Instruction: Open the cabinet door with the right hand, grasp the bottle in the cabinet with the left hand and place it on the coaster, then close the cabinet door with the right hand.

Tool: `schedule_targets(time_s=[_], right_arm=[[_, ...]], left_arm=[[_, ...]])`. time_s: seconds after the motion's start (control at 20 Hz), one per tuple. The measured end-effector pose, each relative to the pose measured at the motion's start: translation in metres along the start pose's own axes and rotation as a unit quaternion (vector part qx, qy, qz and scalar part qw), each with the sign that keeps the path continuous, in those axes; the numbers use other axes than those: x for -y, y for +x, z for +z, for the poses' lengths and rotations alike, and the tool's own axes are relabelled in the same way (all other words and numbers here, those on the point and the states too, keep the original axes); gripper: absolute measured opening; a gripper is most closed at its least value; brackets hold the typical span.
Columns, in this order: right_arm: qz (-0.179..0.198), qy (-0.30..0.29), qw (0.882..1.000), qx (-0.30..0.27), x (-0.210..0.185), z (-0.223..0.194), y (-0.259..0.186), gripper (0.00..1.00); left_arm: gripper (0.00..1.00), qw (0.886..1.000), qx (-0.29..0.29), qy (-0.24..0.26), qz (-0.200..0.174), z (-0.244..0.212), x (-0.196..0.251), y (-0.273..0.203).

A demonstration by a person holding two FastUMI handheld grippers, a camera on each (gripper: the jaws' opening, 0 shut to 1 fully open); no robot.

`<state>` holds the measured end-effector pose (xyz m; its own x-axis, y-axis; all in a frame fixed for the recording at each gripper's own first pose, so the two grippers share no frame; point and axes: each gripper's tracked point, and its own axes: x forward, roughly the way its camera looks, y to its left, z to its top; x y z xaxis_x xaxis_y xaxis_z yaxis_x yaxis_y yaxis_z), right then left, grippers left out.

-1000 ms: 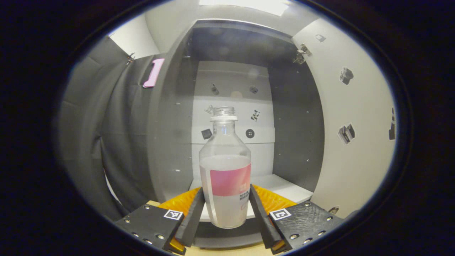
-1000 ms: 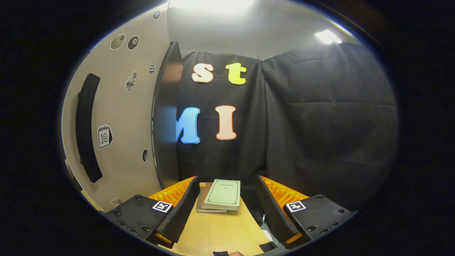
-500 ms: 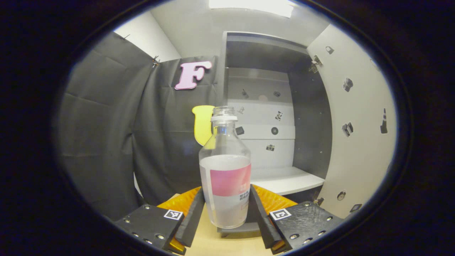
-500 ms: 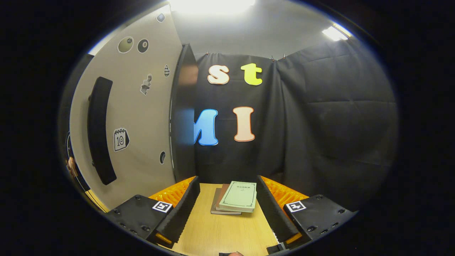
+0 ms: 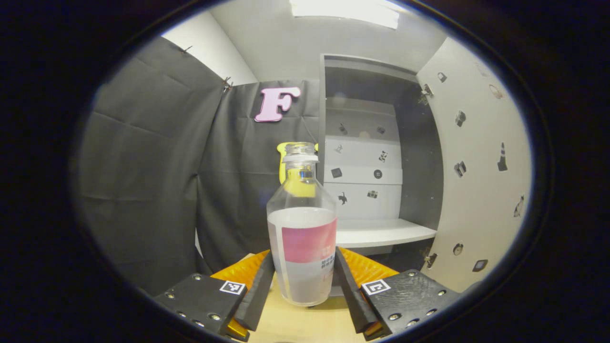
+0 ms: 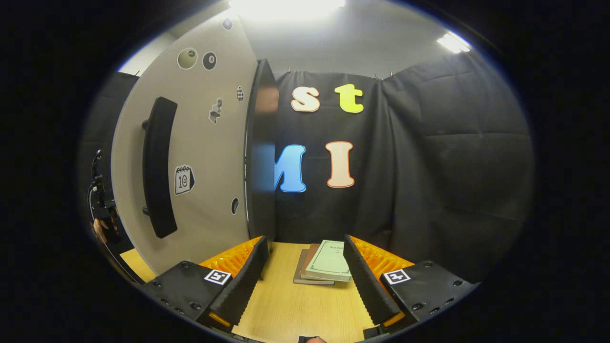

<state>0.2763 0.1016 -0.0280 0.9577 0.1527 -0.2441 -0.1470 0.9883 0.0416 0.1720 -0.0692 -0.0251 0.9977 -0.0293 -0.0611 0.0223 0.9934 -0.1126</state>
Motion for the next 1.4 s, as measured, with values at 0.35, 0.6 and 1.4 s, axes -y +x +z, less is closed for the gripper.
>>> schedule_targets(time_s=[0.35, 0.6, 1.4], right_arm=[[-0.001, 0.007, 1.0, -0.012, 0.0, -0.014, -0.012, 1.0], [-0.003, 0.006, 1.0, -0.018, 0.002, -0.021, -0.016, 1.0], [-0.025, -0.02, 0.998, -0.058, 0.011, -0.045, -0.027, 1.0]], left_arm=[[0.74, 1.0, -0.021, -0.014, 0.01, -0.057, -0.011, -0.032], [0.72, 0.998, -0.043, -0.029, 0.033, -0.104, -0.025, -0.052], [0.74, 0.986, -0.144, -0.058, 0.066, -0.263, -0.046, -0.064]])
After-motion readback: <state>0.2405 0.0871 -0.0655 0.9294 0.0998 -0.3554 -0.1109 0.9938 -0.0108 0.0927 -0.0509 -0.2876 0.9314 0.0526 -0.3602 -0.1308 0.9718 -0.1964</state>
